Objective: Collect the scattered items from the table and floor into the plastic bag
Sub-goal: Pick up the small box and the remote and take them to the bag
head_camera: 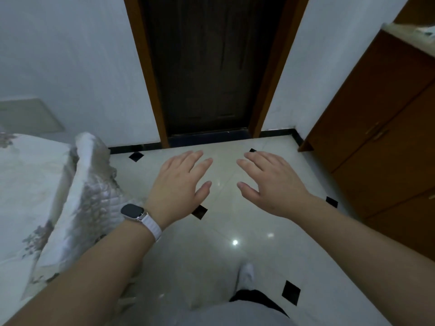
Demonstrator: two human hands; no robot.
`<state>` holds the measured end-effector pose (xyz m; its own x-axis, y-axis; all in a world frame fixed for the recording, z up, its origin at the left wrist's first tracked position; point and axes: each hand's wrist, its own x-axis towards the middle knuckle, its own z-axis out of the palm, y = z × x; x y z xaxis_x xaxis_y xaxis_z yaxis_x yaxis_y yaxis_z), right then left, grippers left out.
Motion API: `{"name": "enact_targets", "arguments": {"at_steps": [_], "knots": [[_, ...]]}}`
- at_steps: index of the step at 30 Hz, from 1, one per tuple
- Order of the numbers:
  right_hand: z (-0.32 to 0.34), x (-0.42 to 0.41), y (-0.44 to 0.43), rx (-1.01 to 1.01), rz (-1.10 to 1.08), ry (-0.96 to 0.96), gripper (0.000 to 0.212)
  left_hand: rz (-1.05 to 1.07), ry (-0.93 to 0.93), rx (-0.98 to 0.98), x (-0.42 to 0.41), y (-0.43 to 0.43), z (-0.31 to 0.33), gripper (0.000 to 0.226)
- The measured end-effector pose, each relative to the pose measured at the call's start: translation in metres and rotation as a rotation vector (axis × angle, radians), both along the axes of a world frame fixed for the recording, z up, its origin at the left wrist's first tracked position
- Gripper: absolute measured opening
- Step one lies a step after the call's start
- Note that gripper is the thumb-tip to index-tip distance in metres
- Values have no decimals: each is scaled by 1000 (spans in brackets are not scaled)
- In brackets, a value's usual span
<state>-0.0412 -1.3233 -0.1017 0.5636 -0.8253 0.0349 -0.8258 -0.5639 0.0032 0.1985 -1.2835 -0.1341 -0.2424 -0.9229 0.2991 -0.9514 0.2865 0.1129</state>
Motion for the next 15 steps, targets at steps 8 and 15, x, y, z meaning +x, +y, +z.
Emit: {"name": "enact_targets", "arguments": {"at_steps": [8,15], "knots": [[-23,21,-173,32,32,-113,60,146,-37,59,12,-129,-4,52],[-14,56,-302,55,268,-154,60,276,-99,32,34,-228,15,49]]}}
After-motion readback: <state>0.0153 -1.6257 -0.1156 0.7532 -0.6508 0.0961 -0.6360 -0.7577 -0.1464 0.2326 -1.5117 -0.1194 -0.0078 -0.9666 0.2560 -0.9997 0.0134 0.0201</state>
